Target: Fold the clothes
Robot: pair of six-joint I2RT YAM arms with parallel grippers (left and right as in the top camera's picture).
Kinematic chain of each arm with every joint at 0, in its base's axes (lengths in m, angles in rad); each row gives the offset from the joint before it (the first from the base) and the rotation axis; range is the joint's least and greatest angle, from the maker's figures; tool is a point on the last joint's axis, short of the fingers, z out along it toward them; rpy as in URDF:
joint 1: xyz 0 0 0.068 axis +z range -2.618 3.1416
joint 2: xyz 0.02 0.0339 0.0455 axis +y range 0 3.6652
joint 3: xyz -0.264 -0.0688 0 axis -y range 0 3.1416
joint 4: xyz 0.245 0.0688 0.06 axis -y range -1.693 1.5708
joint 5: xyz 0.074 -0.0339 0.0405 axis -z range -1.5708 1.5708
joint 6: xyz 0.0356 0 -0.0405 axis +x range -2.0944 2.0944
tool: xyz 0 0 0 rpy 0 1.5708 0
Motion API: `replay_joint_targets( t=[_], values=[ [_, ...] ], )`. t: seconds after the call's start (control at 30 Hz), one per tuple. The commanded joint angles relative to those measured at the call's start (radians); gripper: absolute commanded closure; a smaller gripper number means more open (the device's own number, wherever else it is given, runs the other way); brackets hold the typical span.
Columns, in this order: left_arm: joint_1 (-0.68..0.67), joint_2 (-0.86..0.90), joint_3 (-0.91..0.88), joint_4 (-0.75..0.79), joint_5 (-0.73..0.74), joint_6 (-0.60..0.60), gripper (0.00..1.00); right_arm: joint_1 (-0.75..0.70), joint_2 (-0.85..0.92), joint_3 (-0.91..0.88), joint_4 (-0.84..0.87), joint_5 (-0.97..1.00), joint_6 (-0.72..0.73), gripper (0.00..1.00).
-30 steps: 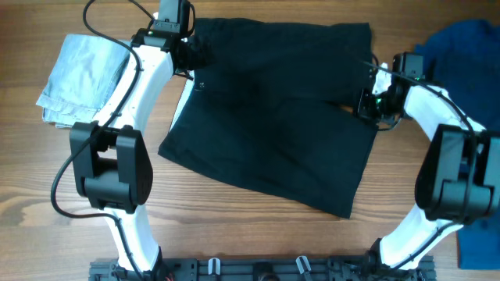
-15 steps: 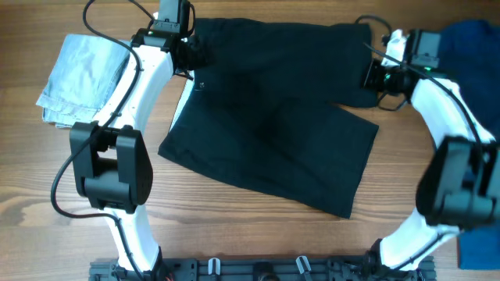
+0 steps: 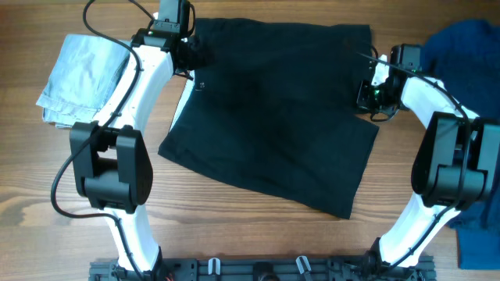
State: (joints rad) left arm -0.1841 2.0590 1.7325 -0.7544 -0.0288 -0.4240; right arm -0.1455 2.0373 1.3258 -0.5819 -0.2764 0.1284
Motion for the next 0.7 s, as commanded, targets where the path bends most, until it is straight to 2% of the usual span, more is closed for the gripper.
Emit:
replay_joint_targets(
  t=[0.0,0.13,0.33,0.5,0.6,0.67],
  values=[
    [-0.001,0.000,-0.003,0.003,0.005,-0.010,0.00,0.000,-0.142,0.116,-0.064,-0.017,0.005,0.96],
    [-0.001,0.000,-0.003,0.003,0.005,-0.010,0.00,0.000,-0.334,0.204,-0.247,-0.011,0.005,0.94],
    [-0.001,0.000,-0.003,0.003,0.005,-0.010,0.00,0.000,-0.567,0.206,-0.472,0.054,0.042,0.89],
    [-0.001,0.000,-0.003,0.014,0.005,-0.010,0.00,0.000,-0.638,0.204,-0.641,0.060,0.164,0.88],
    [-0.001,0.000,-0.003,0.050,0.005,-0.008,0.00,0.001,-0.633,0.204,-0.717,0.060,0.163,0.89],
    [0.000,0.000,-0.003,0.025,0.004,0.052,0.00,0.001,-0.633,0.201,-0.756,0.071,0.159,0.89]
  ],
)
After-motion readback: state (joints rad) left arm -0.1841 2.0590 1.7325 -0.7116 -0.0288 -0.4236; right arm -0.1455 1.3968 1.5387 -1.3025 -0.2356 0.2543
